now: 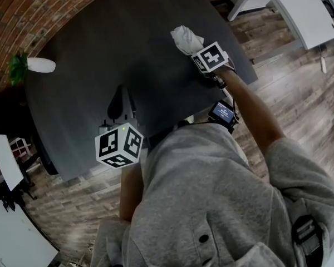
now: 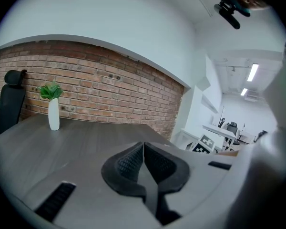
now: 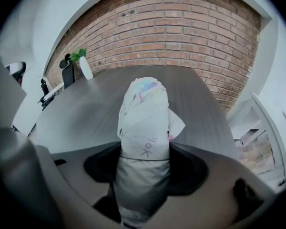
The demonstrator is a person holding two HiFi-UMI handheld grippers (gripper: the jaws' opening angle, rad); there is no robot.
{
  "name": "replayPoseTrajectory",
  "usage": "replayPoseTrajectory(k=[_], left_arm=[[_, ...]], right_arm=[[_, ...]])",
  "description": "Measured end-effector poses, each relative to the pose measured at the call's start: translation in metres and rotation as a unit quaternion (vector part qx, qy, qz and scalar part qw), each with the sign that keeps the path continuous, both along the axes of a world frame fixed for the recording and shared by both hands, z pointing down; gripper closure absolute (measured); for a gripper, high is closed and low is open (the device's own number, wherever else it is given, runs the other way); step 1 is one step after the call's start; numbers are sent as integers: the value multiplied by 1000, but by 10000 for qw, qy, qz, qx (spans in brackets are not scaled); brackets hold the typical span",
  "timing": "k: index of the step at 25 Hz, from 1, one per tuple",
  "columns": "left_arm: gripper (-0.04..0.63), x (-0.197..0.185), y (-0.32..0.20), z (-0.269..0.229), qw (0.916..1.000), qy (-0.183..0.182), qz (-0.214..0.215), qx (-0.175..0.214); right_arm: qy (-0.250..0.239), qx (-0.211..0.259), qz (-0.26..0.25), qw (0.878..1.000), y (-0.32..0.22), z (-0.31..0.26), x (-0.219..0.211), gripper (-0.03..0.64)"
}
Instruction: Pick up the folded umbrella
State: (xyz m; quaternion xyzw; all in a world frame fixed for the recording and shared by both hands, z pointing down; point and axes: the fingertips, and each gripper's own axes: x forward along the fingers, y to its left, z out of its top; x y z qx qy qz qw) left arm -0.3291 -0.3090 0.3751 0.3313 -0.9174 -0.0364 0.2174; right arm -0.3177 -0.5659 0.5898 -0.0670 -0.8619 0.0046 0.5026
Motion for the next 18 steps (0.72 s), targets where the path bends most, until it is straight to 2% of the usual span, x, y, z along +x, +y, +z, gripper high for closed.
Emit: replayPoseTrajectory(k=[9, 13, 18], left_arm=[[580, 5, -27, 1, 9991, -1, 421, 56], [580, 9, -40, 1, 9978, -3, 663, 84], [580, 15, -55, -2, 9947, -58, 1021, 125]], right_arm=[[-835, -283, 468, 9950, -9, -51, 20, 342], [-1417, -428, 641, 9869, -8, -84, 28, 343], [-2128, -392, 906, 9721, -12, -133, 46, 342]])
